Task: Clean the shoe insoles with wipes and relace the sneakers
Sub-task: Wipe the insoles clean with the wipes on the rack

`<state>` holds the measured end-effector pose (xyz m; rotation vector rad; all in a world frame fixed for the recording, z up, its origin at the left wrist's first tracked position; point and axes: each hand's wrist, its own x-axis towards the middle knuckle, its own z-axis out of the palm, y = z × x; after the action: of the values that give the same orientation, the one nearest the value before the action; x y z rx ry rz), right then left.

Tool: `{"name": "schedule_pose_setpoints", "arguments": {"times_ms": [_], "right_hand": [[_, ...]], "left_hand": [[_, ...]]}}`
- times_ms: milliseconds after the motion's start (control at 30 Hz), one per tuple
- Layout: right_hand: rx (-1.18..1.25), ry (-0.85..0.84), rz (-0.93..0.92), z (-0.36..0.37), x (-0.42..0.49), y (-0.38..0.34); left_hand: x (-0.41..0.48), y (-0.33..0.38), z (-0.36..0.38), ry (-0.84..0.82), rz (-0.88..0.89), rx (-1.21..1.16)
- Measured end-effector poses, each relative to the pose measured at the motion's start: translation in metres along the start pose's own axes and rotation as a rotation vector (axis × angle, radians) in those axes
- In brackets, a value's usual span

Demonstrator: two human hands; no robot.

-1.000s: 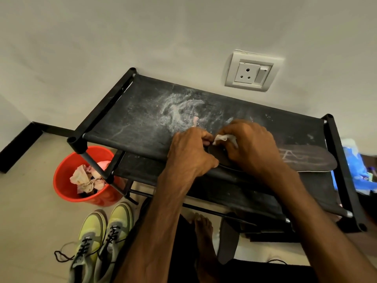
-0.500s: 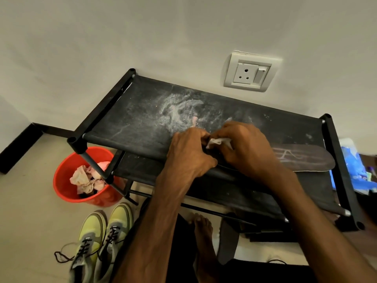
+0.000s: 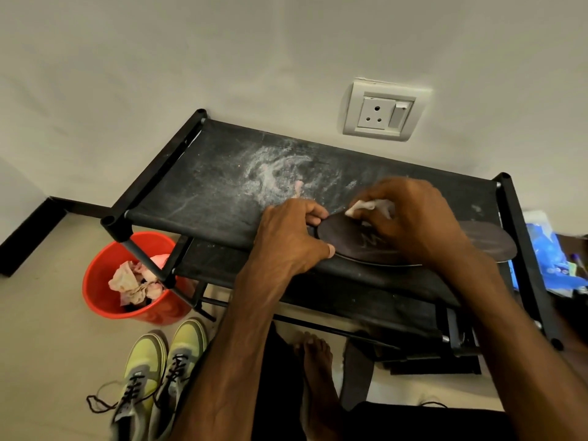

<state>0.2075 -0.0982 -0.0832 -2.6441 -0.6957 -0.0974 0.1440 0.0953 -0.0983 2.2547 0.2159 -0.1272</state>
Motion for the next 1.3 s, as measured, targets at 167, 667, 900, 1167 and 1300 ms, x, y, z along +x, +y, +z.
{"name": "schedule_pose_setpoints", "arguments": {"times_ms": [167, 667, 900, 1167, 1300], "right_hand": [[0.208, 0.147, 0.071, -0.017, -0.004, 0.017], [0.086, -0.185, -0.098, 0.003, 0.001, -0.019], [-0.009, -0.187, -0.103, 0.008, 0.008, -0.017], [0.008, -0.325, -0.101, -0.02, -0.021, -0.023], [-0.048, -0.333, -0.058, -0.025, -0.027, -0.024]], "left_hand": [[-0.001, 0.003, -0.004, -0.051, -0.008, -0.013], [-0.003, 0.004, 0.0, -0.057, 0.039, 0.125], [0.002, 0.003, 0.005, -0.019, 0.012, 0.167], [0.005, -0.001, 0.007, 0.002, 0.074, 0.209], [0.006, -0.005, 0.006, -0.018, 0.089, 0.217]]}}
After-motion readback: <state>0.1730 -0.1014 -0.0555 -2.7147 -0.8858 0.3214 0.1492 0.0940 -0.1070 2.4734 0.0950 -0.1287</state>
